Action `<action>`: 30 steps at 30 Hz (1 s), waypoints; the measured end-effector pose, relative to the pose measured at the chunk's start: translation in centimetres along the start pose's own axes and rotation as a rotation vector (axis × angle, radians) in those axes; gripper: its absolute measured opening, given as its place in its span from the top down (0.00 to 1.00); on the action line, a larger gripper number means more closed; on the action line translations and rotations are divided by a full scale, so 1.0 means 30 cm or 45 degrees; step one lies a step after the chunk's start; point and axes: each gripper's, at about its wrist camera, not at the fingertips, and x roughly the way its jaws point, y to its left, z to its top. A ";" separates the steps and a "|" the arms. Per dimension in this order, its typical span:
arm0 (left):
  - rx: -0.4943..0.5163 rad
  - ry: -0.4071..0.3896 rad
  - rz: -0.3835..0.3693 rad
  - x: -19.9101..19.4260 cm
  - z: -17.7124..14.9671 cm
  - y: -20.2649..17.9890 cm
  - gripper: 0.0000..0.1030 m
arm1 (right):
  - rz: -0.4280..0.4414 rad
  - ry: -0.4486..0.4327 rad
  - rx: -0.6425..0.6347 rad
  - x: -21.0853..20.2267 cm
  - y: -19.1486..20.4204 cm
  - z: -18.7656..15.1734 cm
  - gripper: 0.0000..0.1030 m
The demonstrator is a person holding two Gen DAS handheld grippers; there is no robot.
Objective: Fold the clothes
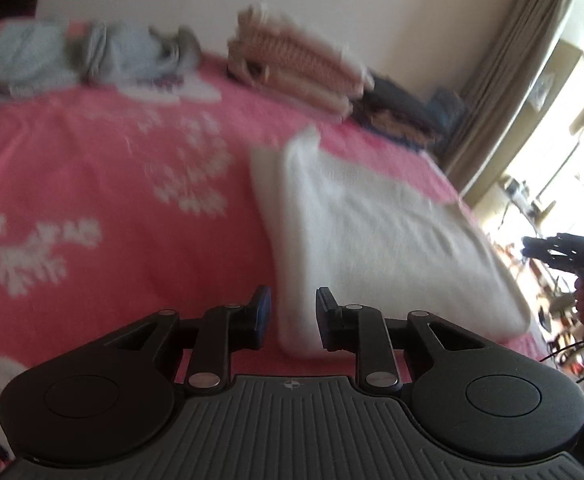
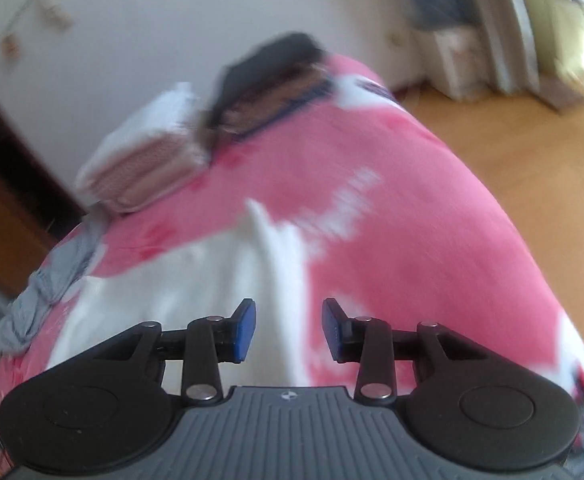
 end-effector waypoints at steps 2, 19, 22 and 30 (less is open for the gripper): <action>0.015 -0.055 0.020 0.005 0.017 -0.023 0.76 | 0.041 0.012 -0.160 0.062 0.118 0.037 0.67; -0.173 -0.019 0.131 0.230 0.033 0.023 0.66 | 0.033 0.279 -0.656 0.677 0.614 -0.045 0.69; -0.185 -0.035 0.111 0.212 0.021 0.020 0.78 | 0.101 0.220 -0.747 0.658 0.672 -0.044 0.68; -0.227 -0.069 0.078 0.177 0.018 0.015 0.90 | 0.195 0.244 -1.108 0.718 0.841 -0.078 0.66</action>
